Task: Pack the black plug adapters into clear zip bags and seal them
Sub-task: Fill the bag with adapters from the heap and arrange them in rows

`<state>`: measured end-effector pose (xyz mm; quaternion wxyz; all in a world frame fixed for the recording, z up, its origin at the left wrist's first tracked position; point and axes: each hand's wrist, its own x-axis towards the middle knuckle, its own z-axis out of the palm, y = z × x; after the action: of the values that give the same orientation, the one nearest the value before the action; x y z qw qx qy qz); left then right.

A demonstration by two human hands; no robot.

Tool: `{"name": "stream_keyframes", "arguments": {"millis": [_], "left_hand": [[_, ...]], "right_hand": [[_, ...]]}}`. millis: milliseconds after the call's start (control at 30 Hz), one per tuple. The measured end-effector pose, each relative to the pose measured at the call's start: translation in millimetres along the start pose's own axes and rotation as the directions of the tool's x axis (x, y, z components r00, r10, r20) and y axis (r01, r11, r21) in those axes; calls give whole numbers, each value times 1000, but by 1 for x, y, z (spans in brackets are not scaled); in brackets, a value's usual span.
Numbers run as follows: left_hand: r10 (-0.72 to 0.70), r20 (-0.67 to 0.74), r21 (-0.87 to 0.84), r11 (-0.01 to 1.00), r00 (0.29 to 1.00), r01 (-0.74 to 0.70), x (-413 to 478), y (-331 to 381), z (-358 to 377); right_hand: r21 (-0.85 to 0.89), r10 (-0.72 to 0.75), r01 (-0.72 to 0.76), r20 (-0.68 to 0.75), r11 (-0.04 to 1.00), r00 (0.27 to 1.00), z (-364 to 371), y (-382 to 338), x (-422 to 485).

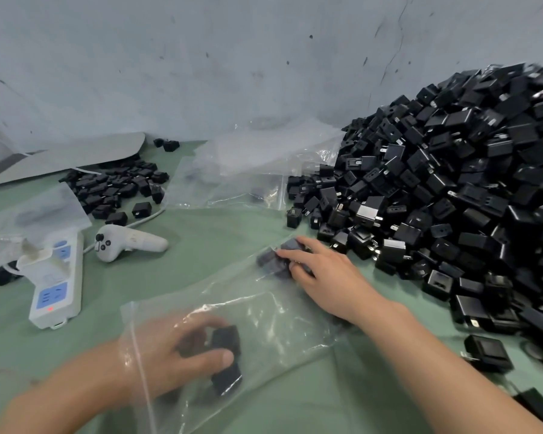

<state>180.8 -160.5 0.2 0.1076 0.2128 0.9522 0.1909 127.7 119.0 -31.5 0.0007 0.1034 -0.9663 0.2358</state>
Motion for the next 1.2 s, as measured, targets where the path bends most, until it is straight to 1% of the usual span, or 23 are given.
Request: {"name": "stream_keyframes", "arguments": {"millis": [33,67,133,167,233,300,367,433,500,600,667,733,767,800,833,867,900,933,967,1067,1100,1133,1200], "left_hand": [[-3,-3,0,1000,1000,3,4,4,2],[-7,-41,2,1000,999,7,8,8,4],[-39,-159,-16,999,986,37,18,16,8],[-66,-196,-45,997,978,59,23,19,12],[-84,-246,-39,996,966,77,31,23,18],[-72,-279,-23,997,957,68,33,23,15],[32,-270,41,999,962,-22,30,22,9],[142,-195,121,985,970,-119,26,22,5],[217,-179,140,971,960,-193,24,30,3],[196,-165,140,975,967,-174,29,36,7],[104,-168,58,994,980,-96,34,39,9],[80,-199,10,997,977,-80,37,42,11],[87,-167,13,996,982,-86,39,46,11],[89,-112,59,995,990,-83,41,47,15],[89,-105,129,989,990,-76,43,48,19],[96,-165,162,984,982,-69,47,45,23],[91,-252,127,990,963,-60,51,43,28],[53,-285,51,998,957,-40,55,44,30],[19,-286,-28,999,958,-28,57,45,31],[93,-316,-28,994,944,-107,66,41,35],[100,-279,-79,989,955,-127,69,41,34],[90,-210,-173,977,974,-127,72,41,34],[60,-63,-356,931,996,-79,78,44,35]], "right_hand": [[-1,2,-2,-2,1000,1000,0,0,1],[-1,3,-3,-4,1000,1000,0,0,1],[3,4,-4,-7,1000,1000,1,1,1],[5,4,-4,-7,1000,1000,2,1,1],[12,3,-3,-10,1000,1000,2,2,1],[19,0,0,-13,1000,1000,2,2,2],[39,-2,3,-14,999,1000,2,3,3],[75,4,-4,-8,997,1000,2,4,3],[108,15,-15,-4,994,1000,2,5,4],[148,30,-29,-4,989,1000,2,5,5],[177,33,-30,-14,984,999,1,5,4],[198,36,-31,-21,980,999,0,5,4],[208,38,-32,-23,978,999,0,5,4],[217,40,-34,-24,976,999,0,6,4],[229,42,-35,-27,973,999,0,6,5],[248,46,-36,-32,968,998,0,6,6],[275,53,-40,-39,961,998,1,7,7],[310,65,-48,-45,950,997,1,7,7],[348,81,-60,-47,935,996,1,9,8],[452,138,-108,-36,885,990,0,12,10],[478,152,-119,-31,870,988,0,13,10],[500,160,-126,-27,857,987,0,13,11],[529,165,-131,-18,838,986,0,14,12]]}}
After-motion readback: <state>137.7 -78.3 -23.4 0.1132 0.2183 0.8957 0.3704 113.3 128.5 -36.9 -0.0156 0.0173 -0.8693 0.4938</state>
